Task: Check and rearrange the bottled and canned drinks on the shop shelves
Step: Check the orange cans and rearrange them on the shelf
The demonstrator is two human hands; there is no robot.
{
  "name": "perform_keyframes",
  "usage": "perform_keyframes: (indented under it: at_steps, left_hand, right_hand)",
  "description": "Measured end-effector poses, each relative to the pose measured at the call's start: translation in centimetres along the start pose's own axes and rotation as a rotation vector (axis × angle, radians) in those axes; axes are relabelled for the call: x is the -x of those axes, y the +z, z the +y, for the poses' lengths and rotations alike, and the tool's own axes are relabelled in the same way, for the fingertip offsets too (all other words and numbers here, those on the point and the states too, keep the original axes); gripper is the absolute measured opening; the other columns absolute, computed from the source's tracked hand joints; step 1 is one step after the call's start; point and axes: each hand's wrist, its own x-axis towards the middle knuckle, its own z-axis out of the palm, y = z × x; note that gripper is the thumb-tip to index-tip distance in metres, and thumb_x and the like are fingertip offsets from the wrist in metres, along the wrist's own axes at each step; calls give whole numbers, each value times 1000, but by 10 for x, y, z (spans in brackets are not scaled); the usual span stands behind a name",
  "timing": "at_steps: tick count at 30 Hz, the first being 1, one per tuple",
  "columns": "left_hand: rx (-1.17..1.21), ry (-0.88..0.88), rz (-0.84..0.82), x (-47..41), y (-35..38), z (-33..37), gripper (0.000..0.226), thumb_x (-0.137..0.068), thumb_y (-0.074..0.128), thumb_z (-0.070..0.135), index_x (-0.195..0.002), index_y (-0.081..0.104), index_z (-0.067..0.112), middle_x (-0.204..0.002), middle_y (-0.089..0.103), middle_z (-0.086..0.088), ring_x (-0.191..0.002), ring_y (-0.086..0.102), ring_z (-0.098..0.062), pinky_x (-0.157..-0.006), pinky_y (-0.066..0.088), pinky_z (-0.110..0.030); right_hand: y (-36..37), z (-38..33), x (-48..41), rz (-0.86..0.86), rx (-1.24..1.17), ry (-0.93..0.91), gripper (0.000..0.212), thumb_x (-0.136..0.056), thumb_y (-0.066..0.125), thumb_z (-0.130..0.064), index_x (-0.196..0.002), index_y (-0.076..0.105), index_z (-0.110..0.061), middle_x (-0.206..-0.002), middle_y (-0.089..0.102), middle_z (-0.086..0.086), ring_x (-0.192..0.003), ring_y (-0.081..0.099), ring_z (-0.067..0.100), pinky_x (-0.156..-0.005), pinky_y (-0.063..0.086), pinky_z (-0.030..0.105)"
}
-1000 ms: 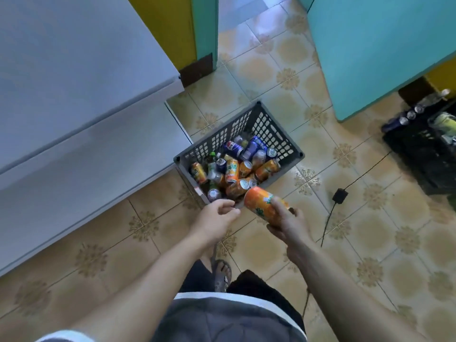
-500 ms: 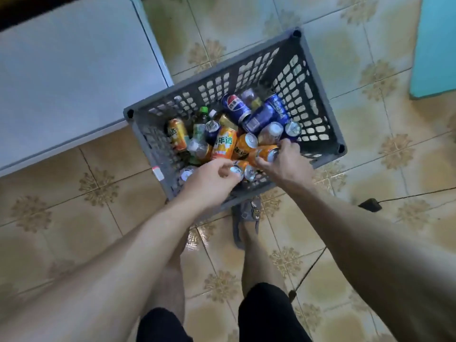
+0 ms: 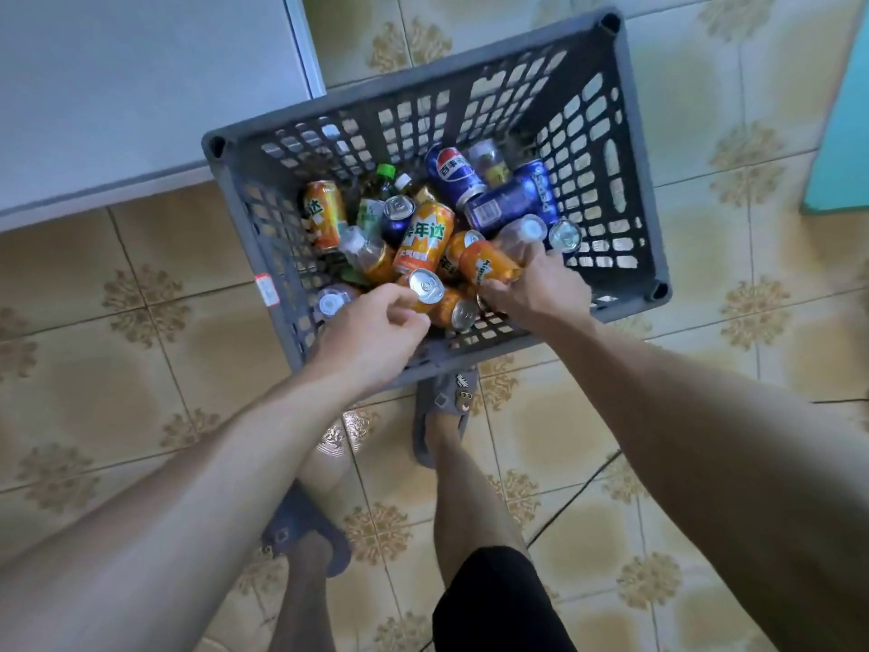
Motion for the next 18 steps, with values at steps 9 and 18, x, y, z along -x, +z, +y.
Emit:
perform_keyframes:
  at_steps: [9,18]
  left_hand:
    - [135,84,97,120,-81,-18,31,-95,59,40,-126,59,32,-112,65,13,-106,61,-12,-96,47,-28]
    - [229,208,299,364,-251,-150,40,-99,53,46,-137,49,35,-116,54,20,-109,56,-6,-94,48,-29]
  right_hand:
    - [-56,-81,114,33,-13,-97,53,-99,53,-50,-134,44,-11,-122,60,13,-107,62,35,-85,49,39]
    - [-120,-272,369,161,-18,-331,42,-96,54,-38,-131,47,-16,-118,65,7,-101,63,28,-80,48,35]
